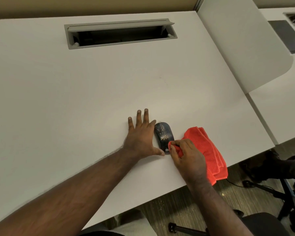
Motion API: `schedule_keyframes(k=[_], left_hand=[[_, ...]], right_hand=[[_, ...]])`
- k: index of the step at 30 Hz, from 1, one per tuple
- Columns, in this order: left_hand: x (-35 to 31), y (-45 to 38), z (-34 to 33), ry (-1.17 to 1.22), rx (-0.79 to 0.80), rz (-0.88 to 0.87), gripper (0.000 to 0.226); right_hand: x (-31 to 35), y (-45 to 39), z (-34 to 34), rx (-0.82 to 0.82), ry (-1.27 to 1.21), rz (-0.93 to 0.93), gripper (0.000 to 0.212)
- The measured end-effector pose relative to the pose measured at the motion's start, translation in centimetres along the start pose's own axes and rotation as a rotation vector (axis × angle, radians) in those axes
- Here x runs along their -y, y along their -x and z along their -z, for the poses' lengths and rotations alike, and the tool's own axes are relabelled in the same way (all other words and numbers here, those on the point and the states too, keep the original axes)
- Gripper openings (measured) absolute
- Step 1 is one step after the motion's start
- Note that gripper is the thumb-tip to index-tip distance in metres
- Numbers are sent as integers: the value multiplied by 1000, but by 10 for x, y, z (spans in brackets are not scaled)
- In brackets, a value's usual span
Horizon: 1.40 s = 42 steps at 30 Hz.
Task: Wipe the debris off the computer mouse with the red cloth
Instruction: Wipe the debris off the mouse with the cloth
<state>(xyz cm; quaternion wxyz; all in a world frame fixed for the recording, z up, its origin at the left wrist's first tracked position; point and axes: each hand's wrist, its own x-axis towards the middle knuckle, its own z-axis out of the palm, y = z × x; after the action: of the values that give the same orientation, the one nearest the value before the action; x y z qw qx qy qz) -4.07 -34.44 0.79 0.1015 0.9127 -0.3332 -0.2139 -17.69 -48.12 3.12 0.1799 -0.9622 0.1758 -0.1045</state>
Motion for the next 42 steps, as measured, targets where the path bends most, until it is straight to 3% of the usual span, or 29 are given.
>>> schedule_keyframes(k=[3, 16, 19, 26, 33, 42], left_hand=[[-7, -2, -3, -17, -13, -13, 132], [-13, -7, -10, 37, -84, 14, 111], [-12, -7, -10, 41, -84, 14, 109], [-11, -5, -8, 75, -106, 25, 128], [-11, -7, -10, 49, -94, 32, 130], [-11, -8, -13, 54, -118, 42, 127]], right_hand=[[2, -5, 2, -10, 17, 55, 14], [17, -34, 7, 230, 151, 311, 15], [25, -43, 5, 247, 149, 219, 17], [23, -75, 1, 287, 82, -113, 27], [18, -64, 19, 467, 37, -12, 22], [9, -79, 14, 385, -19, -193, 22]])
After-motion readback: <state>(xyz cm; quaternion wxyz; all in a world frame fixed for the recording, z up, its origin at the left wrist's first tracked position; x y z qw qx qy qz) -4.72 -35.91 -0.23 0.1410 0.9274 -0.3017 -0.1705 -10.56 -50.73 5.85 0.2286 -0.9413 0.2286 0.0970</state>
